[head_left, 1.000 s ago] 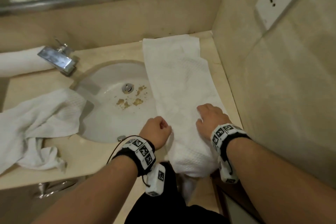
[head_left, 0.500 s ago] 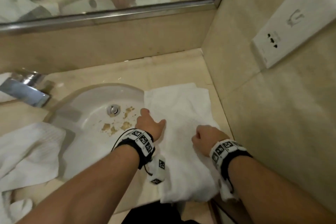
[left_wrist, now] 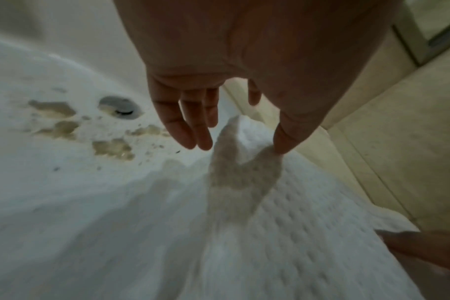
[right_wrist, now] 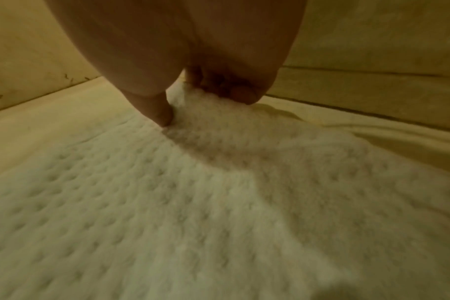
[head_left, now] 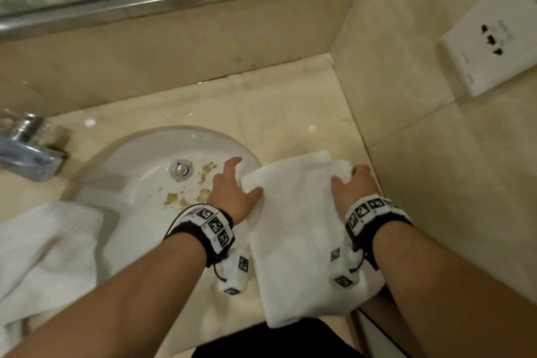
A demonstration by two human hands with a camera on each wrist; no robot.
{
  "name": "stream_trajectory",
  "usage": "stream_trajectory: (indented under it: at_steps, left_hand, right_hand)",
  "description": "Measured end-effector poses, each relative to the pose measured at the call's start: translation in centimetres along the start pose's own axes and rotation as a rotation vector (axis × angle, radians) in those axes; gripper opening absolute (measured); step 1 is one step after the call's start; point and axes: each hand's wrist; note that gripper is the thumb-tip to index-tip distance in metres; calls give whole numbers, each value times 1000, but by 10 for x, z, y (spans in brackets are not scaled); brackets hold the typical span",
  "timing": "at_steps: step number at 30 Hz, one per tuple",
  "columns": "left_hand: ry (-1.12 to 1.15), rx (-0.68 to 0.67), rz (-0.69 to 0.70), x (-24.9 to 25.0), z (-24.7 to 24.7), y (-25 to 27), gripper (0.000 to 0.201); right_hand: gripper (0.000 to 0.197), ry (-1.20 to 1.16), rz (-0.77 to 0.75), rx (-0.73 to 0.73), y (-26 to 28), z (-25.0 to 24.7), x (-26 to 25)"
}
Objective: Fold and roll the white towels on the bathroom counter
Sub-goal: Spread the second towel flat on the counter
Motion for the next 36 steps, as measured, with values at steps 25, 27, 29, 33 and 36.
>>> stream_trajectory:
  at_steps: [25, 27, 29, 33, 36]
  left_hand:
    - [855, -86, -300, -28, 1, 11, 28]
    - [882, -100, -304, -27, 1, 11, 27]
    - [903, -110, -307, -24, 1, 11, 27]
    - [946, -135, -301, -21, -1, 12, 28]
    - [929, -136, -292, -19, -5, 13, 28]
  right_hand:
    - [17, -68, -358, -121, -14, 4, -21]
    - [14, -117, -384, -167, -14, 3, -22]
    - [14, -139, -383, -214, -12, 0, -20]
    - [17, -168, -362, -274, -11, -3, -12]
    - [22, -139, -326, -291, -12, -12, -7]
Point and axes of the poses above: each hand's wrist, its own y-axis away from the middle knuckle, its own z-axis out of the palm, x = y × z, and after that the axes turned 7 degrees about y, right-handed
